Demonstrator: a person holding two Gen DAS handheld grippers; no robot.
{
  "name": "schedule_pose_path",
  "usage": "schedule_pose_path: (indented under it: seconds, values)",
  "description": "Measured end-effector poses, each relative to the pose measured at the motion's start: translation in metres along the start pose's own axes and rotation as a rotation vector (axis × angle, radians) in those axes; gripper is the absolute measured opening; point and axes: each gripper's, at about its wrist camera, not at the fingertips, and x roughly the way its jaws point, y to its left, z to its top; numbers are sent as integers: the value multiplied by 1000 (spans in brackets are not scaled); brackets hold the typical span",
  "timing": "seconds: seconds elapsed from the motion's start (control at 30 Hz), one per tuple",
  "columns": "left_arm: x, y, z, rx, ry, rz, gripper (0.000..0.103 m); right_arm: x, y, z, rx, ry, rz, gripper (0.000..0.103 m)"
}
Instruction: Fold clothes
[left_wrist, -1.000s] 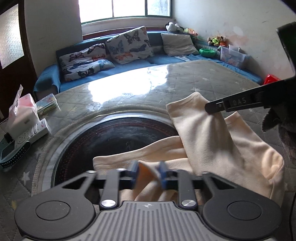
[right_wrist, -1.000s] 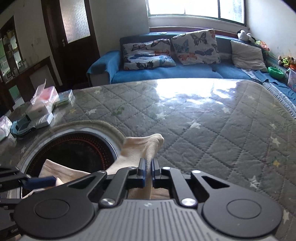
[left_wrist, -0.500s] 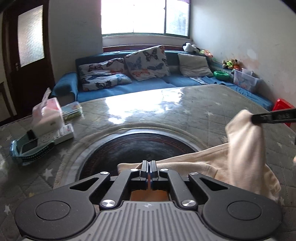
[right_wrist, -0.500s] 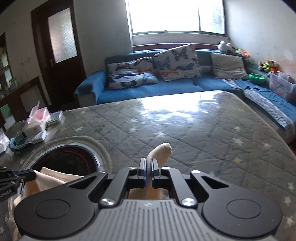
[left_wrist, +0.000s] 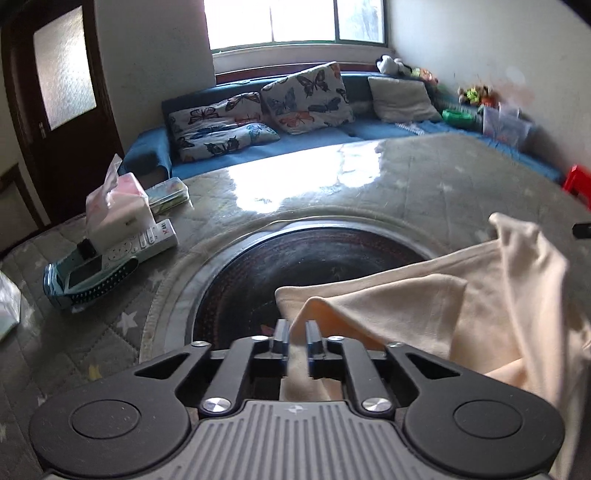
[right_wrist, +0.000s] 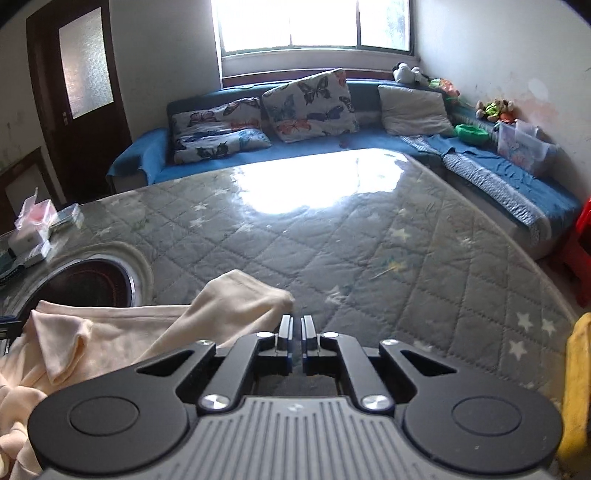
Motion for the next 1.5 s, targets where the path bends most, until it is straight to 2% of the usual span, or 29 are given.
schedule_pose_path:
  seconds: [0.07,0.13,0.2,0.23,0.3,0.4,0.47,0.6,0.67,0.8,0.83,0.9,0.93,0.97,1.0,1.03,1.27,1.5]
  values:
    - [7,0,1,3,11,-6,36,2,5,0,-10,4,13,9]
    - [12,1,2,5,11,-10,42,5,10,1,-25,8,23,9]
    - [15,1,3,11,6,-14,42,11,17,3,-36,19,43,13]
    - [17,1,4,14,4,-16,41,15,21,4,-44,24,48,18]
    - [20,1,4,21,5,-30,39,21,28,7,-58,34,59,19]
    - [23,-2,3,39,-4,-50,25,32,38,10,-67,53,73,20]
    - [24,-3,2,52,-13,-60,9,39,43,12,-72,65,79,24]
    - [17,-2,0,32,-44,-58,5,52,54,15,-92,82,77,31]
    - [12,2,1,1,-59,-54,5,59,60,16,-94,89,79,38]
    - [-6,13,1,-67,-100,-33,5,69,79,13,-153,79,48,43]
    - [-11,17,1,-82,-109,-25,4,70,83,12,-170,75,37,42]
    - [-23,24,1,-113,-134,-4,4,68,88,11,-190,66,20,31]
    - [-31,29,0,-131,-151,10,4,67,90,11,-199,61,12,16]
    - [-38,34,0,-151,-165,23,4,65,90,12,-200,53,5,9]
    - [-45,39,0,-169,-177,31,4,61,87,13,-192,44,6,9]
    - [-53,45,-1,-185,-189,41,4,56,84,14,-186,34,7,3]
    - [-103,84,-23,-270,-235,165,4,22,62,17,-145,-27,1,3]
    - [-149,111,-64,-344,-224,242,4,-20,35,12,-115,-103,-30,3]
